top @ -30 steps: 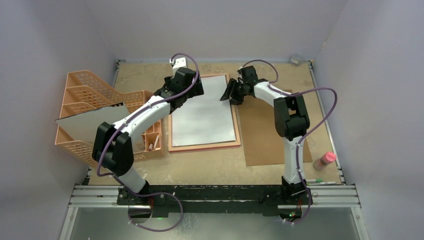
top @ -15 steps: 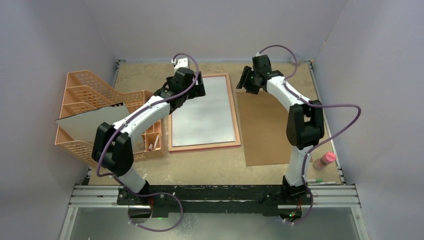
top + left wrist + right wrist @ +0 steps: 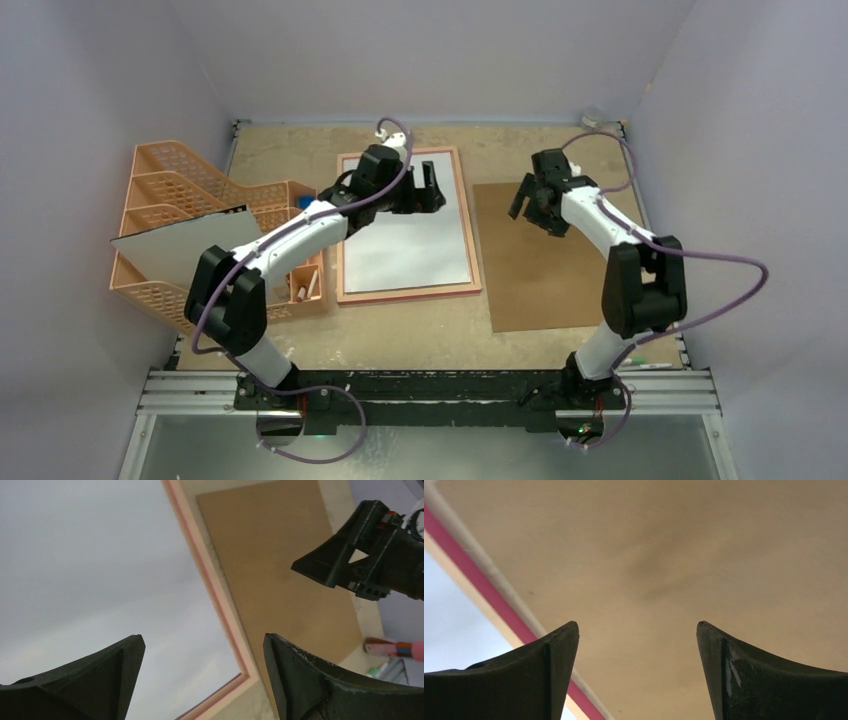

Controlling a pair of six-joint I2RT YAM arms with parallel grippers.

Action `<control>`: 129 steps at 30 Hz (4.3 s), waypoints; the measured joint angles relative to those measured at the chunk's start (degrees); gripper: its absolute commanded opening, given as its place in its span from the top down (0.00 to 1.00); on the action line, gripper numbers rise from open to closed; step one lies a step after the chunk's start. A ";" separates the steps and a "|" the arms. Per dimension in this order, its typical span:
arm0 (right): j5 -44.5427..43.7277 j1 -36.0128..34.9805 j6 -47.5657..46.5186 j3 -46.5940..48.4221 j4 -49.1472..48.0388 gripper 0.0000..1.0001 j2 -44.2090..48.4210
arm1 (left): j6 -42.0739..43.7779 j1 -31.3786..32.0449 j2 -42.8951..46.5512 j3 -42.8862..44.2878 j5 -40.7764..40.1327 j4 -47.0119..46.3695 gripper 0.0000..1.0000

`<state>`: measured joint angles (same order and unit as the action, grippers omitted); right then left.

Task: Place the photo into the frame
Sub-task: Turn over the photo from the photo frame, then move the photo frame item to the center of the board.

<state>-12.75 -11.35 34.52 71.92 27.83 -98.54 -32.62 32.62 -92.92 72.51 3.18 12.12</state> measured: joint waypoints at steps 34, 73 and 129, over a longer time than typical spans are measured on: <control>12.09 25.97 -1.60 -1.51 -11.47 0.07 -3.89 | -23.45 17.27 -43.32 45.09 -12.35 20.48 0.10; 21.03 30.95 -9.29 -1.25 -16.04 0.07 -10.36 | -26.38 15.76 -45.09 43.08 -7.39 15.17 0.16; 34.32 20.04 -3.19 -16.13 -29.68 0.10 -2.54 | -16.33 5.70 -14.60 1.95 0.74 -2.58 0.33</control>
<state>21.56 8.69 31.33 55.79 -1.85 -101.08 -48.95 38.33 -107.53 74.46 3.92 9.54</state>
